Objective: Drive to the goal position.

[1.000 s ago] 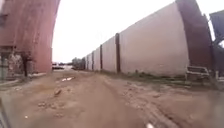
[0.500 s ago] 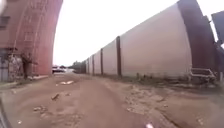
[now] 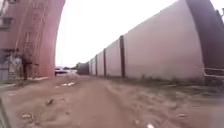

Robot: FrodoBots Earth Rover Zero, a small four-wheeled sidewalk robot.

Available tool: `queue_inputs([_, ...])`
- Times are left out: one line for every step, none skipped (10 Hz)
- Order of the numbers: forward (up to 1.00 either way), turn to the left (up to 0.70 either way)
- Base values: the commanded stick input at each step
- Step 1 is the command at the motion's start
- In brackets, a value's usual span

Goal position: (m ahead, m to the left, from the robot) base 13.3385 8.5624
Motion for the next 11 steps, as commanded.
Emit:
queue_inputs([0.70, 0.00])
queue_inputs([0.70, 0.00])
queue_inputs([0.70, 0.00])
queue_inputs([0.70, 0.15])
queue_inputs([0.70, 0.24])
queue_inputs([0.70, 0.08])
queue_inputs([0.70, 0.00])
queue_inputs([0.70, 0.00])
queue_inputs([0.70, 0.11])
queue_inputs([0.70, 0.27])
queue_inputs([0.70, 0.07])
